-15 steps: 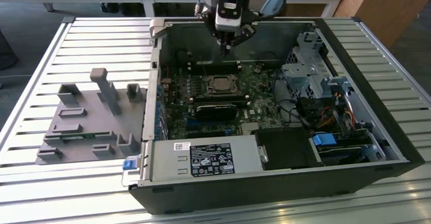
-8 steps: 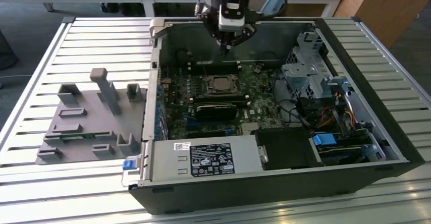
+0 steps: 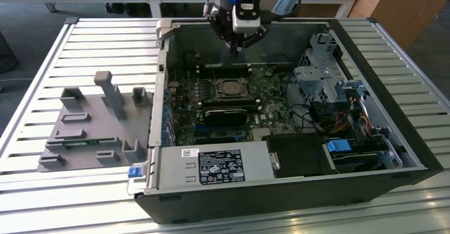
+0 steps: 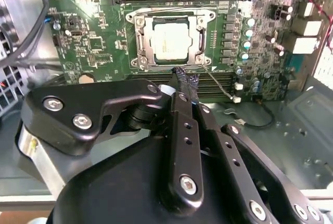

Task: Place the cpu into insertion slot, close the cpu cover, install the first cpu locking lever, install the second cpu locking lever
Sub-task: 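Install the first cpu locking lever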

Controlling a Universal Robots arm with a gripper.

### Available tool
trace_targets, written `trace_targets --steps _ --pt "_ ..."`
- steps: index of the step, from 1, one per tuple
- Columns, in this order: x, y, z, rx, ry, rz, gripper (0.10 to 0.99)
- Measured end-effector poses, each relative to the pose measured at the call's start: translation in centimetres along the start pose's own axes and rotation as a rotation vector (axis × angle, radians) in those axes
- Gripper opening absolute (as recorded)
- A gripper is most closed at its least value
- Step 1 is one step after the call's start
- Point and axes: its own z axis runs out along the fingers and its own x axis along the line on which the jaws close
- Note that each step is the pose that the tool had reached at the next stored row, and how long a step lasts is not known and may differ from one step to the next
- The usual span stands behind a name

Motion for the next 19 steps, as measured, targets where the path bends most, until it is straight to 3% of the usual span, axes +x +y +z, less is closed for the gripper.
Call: trace_targets --steps 19 --pt "0.01 0.0 0.0 0.001 0.003 -0.265 0.106"
